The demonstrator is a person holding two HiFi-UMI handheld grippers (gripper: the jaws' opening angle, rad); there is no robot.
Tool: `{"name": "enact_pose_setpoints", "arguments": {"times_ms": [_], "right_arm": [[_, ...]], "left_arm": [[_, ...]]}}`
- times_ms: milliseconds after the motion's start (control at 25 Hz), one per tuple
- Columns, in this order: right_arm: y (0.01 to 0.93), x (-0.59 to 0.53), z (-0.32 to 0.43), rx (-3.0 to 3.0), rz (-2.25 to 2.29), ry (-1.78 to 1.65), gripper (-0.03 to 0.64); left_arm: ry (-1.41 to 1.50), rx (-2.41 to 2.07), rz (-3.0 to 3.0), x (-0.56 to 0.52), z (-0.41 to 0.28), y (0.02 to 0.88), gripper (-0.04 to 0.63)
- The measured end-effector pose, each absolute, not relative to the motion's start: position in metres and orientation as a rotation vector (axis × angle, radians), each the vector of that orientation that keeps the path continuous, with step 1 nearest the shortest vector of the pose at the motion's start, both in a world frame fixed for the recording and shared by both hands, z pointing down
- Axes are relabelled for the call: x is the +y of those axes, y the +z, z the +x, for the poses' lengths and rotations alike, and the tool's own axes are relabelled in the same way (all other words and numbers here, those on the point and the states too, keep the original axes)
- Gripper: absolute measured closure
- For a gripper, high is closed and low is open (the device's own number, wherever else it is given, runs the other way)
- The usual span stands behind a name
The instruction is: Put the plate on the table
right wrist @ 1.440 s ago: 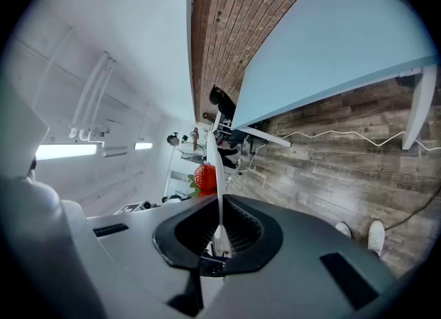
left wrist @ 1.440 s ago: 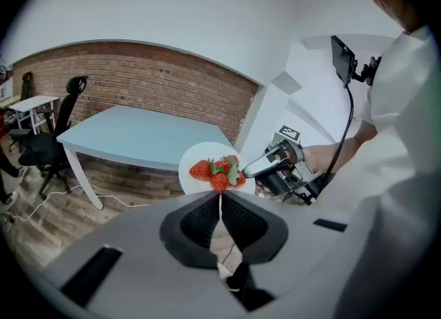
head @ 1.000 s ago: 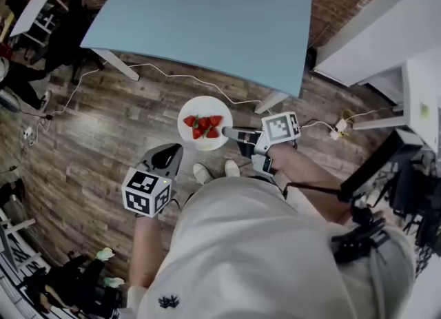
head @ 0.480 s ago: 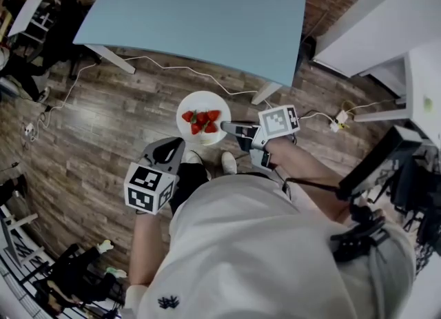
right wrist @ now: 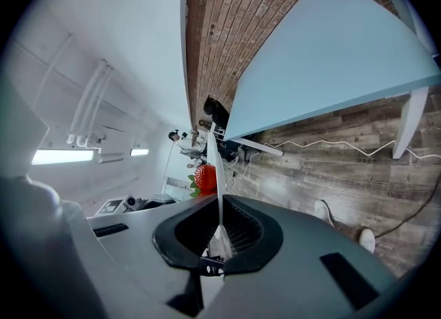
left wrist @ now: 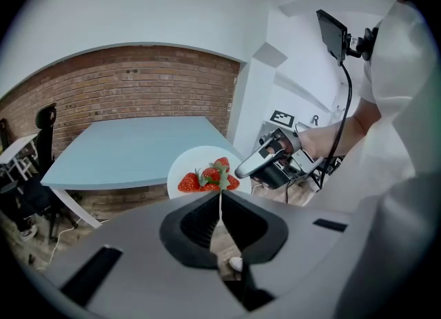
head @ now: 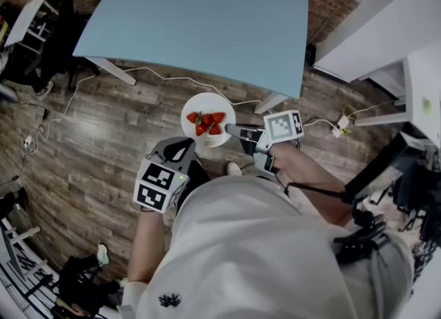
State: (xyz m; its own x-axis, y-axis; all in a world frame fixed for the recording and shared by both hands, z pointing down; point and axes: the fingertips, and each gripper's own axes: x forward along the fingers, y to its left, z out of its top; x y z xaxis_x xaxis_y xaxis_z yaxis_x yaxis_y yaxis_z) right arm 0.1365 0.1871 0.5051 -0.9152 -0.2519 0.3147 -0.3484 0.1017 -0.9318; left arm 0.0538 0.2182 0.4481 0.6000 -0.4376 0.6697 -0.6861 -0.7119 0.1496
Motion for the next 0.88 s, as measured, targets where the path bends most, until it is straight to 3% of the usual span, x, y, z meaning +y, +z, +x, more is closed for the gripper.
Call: {"name": "enact_pose_setpoints", "arguments": {"times_ms": [200, 440, 880], "right_arm": [[0.496, 0.149, 0.099, -2.344, 0.614, 1.947, 0.597], [0.495, 0.075, 0.017, -2.317, 0.718, 1.930, 0.597], [0.500, 0.062, 0.017, -2.358, 0.839, 1.913, 0.598]], "left_arm": [[0.824, -0.878, 2.475, 0.173, 0.017, 0.439, 0.584], [0.830, -0.862, 2.485, 0.101, -0.081, 0.432, 0.584], [0.809, -0.859, 2.521, 0.105, -0.101, 0.430, 0.584]]}}
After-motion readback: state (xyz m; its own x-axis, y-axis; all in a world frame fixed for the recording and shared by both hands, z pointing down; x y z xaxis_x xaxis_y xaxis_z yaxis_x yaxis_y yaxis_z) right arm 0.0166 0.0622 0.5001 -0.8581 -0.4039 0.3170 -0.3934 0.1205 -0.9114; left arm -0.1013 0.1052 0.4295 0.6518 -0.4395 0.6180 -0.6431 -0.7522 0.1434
